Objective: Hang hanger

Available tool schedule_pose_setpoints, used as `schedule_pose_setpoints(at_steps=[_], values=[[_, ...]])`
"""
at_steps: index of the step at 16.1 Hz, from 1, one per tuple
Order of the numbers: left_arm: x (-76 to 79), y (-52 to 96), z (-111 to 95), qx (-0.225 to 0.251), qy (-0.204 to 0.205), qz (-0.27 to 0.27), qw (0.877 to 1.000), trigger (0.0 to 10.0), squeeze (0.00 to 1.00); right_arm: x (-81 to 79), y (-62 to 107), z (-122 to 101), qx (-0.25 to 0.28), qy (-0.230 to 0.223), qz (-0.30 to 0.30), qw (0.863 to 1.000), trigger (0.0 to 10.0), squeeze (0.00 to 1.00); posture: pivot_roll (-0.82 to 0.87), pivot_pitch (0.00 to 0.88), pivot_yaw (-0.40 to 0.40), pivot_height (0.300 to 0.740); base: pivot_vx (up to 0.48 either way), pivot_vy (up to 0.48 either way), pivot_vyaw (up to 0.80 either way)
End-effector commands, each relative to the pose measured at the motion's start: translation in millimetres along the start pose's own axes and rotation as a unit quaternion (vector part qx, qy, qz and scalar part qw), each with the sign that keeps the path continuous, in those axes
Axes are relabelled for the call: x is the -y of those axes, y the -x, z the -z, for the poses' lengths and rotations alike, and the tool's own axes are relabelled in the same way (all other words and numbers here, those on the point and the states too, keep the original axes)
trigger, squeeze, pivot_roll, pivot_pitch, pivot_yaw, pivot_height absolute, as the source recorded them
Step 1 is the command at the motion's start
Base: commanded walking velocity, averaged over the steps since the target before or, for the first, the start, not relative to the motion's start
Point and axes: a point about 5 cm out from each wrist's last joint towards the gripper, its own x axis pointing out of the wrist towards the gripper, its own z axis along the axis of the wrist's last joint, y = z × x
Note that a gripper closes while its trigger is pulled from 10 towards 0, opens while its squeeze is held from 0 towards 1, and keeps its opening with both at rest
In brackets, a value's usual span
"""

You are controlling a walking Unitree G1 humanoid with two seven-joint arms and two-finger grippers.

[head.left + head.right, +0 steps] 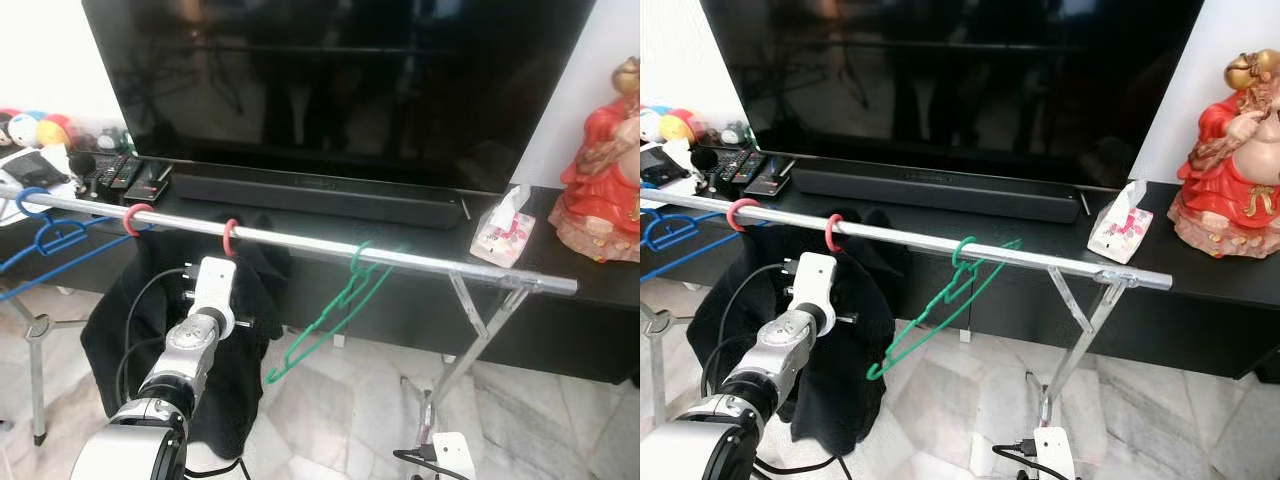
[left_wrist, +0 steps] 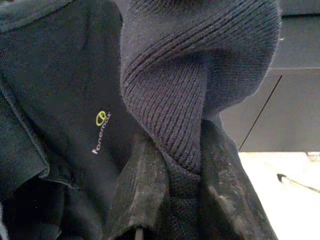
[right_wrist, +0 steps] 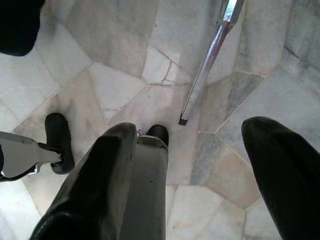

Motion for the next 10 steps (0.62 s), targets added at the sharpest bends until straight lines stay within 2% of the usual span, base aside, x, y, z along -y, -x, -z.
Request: schedule_pose_setpoints(at_steps=[1, 2, 3, 4, 10], values=[[2.5, -0.2, 5, -0.021, -0.015, 0.009, 1.000, 10.0, 0.00, 0.6, 0.1, 0, -0.001, 0.002, 0.001, 1.000, 10.0, 0.00, -0.11, 0.000, -0.013, 0.727, 0.000, 0.000, 0.00], [2.4, 0.0, 4, -0.014, -0.013, 0.006, 1.000, 10.0, 0.00, 0.6, 0.1, 0, -0.001, 0.002, 0.001, 1.000, 10.0, 0.00, -0.11, 0.000, -0.013, 0.727, 0.000, 0.000, 0.00], [1.9, 0.0, 3, -0.010, -0.012, 0.002, 1.000, 10.0, 0.83, 0.6, 0.1, 0, -0.001, 0.002, 0.001, 1.000, 10.0, 0.00, -0.11, 0.000, -0.013, 0.727, 0.000, 0.000, 0.00], [1.2, 0.0, 2, -0.004, -0.009, -0.002, 1.000, 10.0, 1.00, 0.6, 0.1, 0, -0.001, 0.002, 0.001, 1.000, 10.0, 0.00, -0.11, 0.000, -0.013, 0.727, 0.000, 0.000, 0.00], [-4.2, 1.0, -6, 0.028, -0.007, -0.017, 0.999, 10.0, 1.00, 0.7, 0.1, 0, -0.001, 0.002, 0.002, 1.000, 10.0, 0.00, -0.11, 0.000, -0.013, 0.727, 0.000, 0.000, 0.00]])
